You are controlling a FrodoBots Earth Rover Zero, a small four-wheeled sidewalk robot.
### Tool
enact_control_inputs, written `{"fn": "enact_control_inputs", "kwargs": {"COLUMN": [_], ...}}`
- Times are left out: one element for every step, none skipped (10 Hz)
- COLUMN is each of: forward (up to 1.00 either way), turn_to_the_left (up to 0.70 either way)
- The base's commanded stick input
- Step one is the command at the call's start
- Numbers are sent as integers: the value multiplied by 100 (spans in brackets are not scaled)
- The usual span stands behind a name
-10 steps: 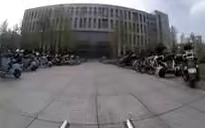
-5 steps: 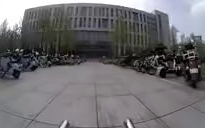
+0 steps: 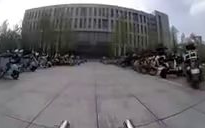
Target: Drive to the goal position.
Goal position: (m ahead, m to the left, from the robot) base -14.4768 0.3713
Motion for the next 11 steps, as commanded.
{"fn": "enact_control_inputs", "kwargs": {"forward": [100,100,100,100,100,100,100,100,100,100,100], "turn_to_the_left": [0,0,-12,-24,-37,-33,-20,-5,0,0,0]}}
